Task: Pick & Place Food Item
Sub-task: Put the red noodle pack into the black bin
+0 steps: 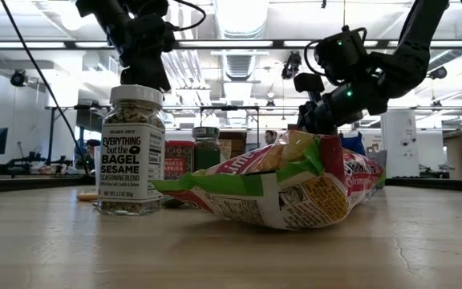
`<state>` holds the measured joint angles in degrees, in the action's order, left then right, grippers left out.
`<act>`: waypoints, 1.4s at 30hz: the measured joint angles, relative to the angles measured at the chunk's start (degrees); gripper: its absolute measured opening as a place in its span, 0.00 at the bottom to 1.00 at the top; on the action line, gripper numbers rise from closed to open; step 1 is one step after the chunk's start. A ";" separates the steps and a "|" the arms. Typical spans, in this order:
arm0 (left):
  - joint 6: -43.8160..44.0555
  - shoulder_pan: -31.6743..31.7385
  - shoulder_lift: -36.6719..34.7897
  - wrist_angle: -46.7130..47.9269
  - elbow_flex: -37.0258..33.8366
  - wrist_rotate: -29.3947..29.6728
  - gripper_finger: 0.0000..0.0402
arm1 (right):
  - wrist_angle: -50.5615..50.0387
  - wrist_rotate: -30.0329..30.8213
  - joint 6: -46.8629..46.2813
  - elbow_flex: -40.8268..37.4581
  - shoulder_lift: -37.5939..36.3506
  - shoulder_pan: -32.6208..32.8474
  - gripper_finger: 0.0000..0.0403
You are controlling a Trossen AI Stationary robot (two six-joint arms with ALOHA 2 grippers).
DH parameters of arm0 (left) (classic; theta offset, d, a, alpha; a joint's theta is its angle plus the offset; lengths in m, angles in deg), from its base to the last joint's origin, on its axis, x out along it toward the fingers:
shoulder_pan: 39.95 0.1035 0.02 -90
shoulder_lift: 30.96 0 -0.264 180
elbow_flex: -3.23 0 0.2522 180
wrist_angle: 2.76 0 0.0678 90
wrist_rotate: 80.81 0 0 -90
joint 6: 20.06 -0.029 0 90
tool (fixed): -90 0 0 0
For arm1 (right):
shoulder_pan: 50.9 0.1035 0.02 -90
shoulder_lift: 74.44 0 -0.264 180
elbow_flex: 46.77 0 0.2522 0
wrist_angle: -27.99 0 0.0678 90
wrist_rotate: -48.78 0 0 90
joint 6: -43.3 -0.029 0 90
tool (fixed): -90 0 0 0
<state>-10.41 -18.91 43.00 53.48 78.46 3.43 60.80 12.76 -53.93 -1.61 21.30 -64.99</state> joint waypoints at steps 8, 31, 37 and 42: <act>0.51 0.00 0.00 -0.02 0.00 -0.01 0.55 | -0.14 -0.03 0.64 0.00 0.00 -0.06 0.02; 0.92 0.00 0.00 -0.42 0.00 -0.04 0.55 | 0.53 -0.09 2.16 1.72 0.11 -0.10 0.09; 0.94 0.00 0.00 -0.48 0.00 -0.04 0.55 | -0.11 -0.09 -0.09 1.69 0.11 -0.26 0.30; 0.96 0.00 0.00 -0.46 0.00 -0.09 0.55 | -0.11 -0.11 -1.61 1.57 0.09 -0.23 0.46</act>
<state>-9.45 -18.91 43.00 53.03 78.46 3.34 60.69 12.65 -55.55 -0.04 21.39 -65.22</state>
